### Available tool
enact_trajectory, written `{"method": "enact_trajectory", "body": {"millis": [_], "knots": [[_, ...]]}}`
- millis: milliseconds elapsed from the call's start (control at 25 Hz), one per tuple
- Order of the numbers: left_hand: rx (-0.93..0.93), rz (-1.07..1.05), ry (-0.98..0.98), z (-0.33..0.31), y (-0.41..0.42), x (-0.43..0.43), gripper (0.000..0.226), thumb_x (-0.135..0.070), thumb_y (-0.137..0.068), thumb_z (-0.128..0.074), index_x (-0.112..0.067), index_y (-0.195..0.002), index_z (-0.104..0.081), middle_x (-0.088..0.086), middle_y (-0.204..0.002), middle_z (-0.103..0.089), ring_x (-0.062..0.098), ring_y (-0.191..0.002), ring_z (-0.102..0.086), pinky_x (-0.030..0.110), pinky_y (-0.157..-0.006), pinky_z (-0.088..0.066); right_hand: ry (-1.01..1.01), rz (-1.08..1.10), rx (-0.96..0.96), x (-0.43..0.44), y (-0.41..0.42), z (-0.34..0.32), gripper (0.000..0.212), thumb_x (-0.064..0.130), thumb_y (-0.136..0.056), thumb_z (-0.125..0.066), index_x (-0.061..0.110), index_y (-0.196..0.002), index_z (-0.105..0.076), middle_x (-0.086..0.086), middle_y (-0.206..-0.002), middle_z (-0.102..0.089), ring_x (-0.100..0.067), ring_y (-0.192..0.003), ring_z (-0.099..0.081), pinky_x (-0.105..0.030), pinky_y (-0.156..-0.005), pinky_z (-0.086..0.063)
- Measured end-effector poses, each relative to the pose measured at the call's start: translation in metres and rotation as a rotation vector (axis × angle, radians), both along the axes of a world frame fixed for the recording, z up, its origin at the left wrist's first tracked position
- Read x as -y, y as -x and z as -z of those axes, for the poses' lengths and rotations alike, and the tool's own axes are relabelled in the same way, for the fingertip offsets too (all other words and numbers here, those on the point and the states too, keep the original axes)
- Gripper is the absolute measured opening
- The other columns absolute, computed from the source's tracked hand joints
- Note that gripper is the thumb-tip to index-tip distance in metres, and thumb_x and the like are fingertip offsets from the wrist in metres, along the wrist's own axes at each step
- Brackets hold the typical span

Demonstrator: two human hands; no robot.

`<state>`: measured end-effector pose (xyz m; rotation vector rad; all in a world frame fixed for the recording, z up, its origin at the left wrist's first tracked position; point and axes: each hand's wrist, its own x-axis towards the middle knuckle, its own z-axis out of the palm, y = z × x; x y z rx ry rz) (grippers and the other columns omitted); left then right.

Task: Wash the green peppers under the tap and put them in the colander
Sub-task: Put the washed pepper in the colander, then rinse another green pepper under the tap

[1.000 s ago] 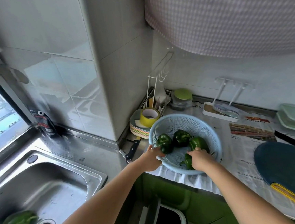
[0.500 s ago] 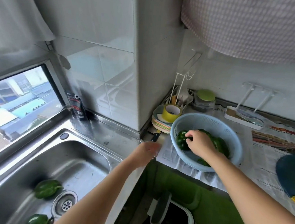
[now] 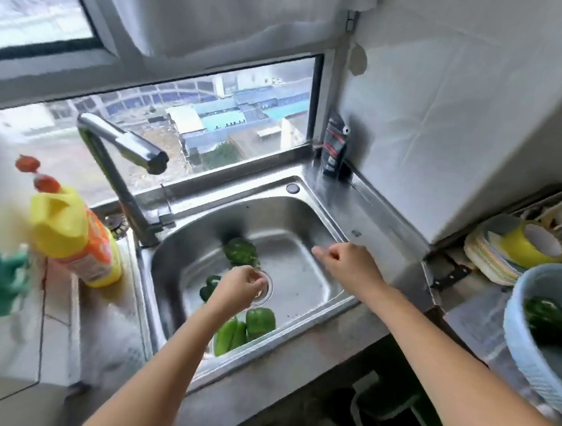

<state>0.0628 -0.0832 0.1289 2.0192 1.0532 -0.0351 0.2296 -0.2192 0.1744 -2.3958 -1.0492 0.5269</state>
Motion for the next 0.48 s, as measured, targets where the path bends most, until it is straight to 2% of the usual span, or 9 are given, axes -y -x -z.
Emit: {"method": "enact_trajectory", "body": {"millis": [80,120,200,320,400,480], "knots": [[-0.045,-0.115,0.026,0.014,0.036,-0.019,0.014,-0.022,-0.085,-0.060,-0.012,-0.092,-0.067,0.009,-0.090,-0.071,0.025,-0.079,-0.066,0.035,-0.077,-0.055,0.062,-0.086,-0.044,-0.030,0.011,0.021,0.047,0.045,-0.089,-0.054,0.009,-0.060,-0.054,-0.010,-0.064,-0.062,-0.024,-0.062,-0.055,-0.031,-0.056,-0.038],[-0.079,-0.157,0.022,0.019,0.051,-0.026,0.012,-0.022,-0.085,-0.059,-0.015,-0.091,-0.066,0.006,-0.089,-0.070,0.022,-0.078,-0.064,0.032,-0.077,-0.054,0.091,-0.124,-0.060,-0.045,0.015,0.030,0.041,0.044,-0.088,-0.057,0.010,-0.065,-0.057,-0.009,-0.068,-0.062,-0.023,-0.066,-0.055,-0.031,-0.057,-0.038],[-0.158,-0.205,0.002,0.029,0.076,-0.034,0.014,-0.023,-0.085,-0.058,-0.018,-0.095,-0.066,0.003,-0.092,-0.070,0.017,-0.080,-0.062,0.026,-0.075,-0.048,0.145,-0.211,-0.093,-0.072,0.022,0.048,0.029,0.037,-0.087,-0.061,0.013,-0.072,-0.057,-0.004,-0.073,-0.059,-0.020,-0.072,-0.054,-0.032,-0.062,-0.041],[-0.303,-0.223,0.009,0.044,0.100,-0.038,0.023,-0.026,-0.084,-0.061,-0.020,-0.105,-0.067,0.000,-0.103,-0.071,0.017,-0.100,-0.062,0.025,-0.092,-0.043,0.281,-0.338,-0.137,-0.107,0.027,0.082,0.023,0.027,-0.086,-0.063,0.017,-0.070,-0.050,-0.007,-0.080,-0.061,-0.025,-0.083,-0.057,-0.032,-0.067,-0.040],[-0.317,-0.256,0.078,0.056,0.109,-0.034,0.029,-0.026,-0.084,-0.064,-0.016,-0.110,-0.067,0.002,-0.110,-0.065,0.019,-0.122,-0.051,0.023,-0.101,-0.034,0.386,-0.441,-0.142,-0.122,0.030,0.109,0.025,0.021,-0.084,-0.061,0.018,-0.067,-0.043,-0.011,-0.085,-0.063,-0.030,-0.092,-0.061,-0.034,-0.065,-0.039],[-0.304,-0.287,0.117,0.062,0.112,-0.031,0.031,-0.027,-0.088,-0.062,-0.013,-0.115,-0.064,0.007,-0.127,-0.058,0.022,-0.138,-0.032,0.027,-0.110,-0.020,0.501,-0.600,-0.141,-0.128,0.033,0.135,0.006,0.015,-0.084,-0.058,0.014,-0.083,-0.052,-0.013,-0.101,-0.064,-0.031,-0.104,-0.060,-0.034,-0.071,-0.042]]}}
